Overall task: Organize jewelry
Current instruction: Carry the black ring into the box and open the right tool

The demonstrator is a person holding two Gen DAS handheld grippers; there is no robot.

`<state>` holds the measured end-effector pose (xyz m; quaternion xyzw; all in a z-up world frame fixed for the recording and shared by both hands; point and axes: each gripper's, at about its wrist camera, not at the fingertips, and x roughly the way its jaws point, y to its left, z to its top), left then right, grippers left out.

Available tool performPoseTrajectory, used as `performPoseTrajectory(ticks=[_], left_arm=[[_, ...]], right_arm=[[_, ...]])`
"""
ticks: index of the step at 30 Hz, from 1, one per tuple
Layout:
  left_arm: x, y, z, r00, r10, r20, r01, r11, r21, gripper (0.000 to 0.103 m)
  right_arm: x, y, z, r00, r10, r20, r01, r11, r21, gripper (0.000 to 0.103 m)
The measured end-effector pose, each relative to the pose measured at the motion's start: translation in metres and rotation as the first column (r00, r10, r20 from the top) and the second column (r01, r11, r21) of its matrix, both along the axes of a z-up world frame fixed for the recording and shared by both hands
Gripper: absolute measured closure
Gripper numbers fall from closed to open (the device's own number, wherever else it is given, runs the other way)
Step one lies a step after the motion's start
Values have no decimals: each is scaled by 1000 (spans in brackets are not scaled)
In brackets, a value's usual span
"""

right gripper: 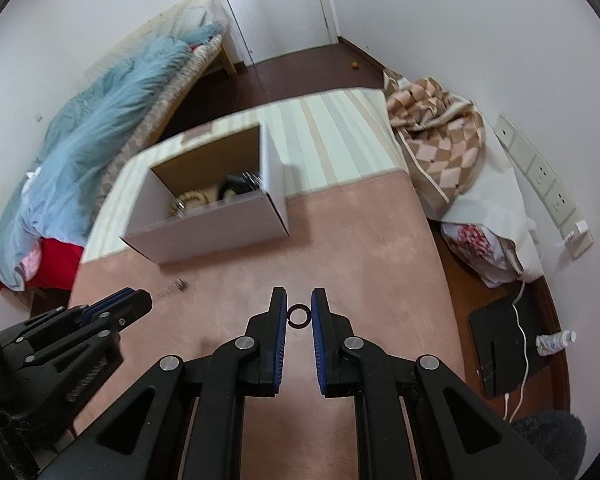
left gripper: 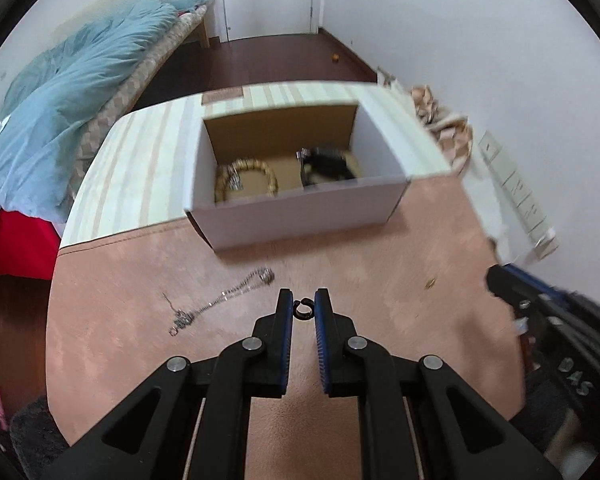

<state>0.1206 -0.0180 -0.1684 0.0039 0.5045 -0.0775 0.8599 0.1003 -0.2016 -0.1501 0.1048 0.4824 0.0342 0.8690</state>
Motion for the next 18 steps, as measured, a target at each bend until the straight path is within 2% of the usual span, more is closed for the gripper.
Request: performPoseTrajectory(ticks=[3, 7, 10, 15, 18], left_arm=[[11, 19, 22, 1000, 20, 7, -19, 998, -63, 95], [36, 33, 45, 998, 33, 46, -30, 998, -56, 95], [60, 39, 54, 998, 47, 47, -44, 996, -72, 95], [103, 48, 51, 999, 53, -5, -54, 994, -98, 95], [129, 54, 35, 996, 50, -70, -56, 993, -99, 95]], right_arm=[[13, 6, 17, 999, 22, 29, -23, 999, 27, 90], [45, 22, 36, 996, 67, 67, -69, 997, 24, 90], [77, 34, 41, 993, 93, 67, -95, 995, 31, 90], [135, 48, 35, 993, 117, 10, -117, 993, 29, 90], [164, 56, 25, 990, 135, -42, -135, 991, 14, 90]])
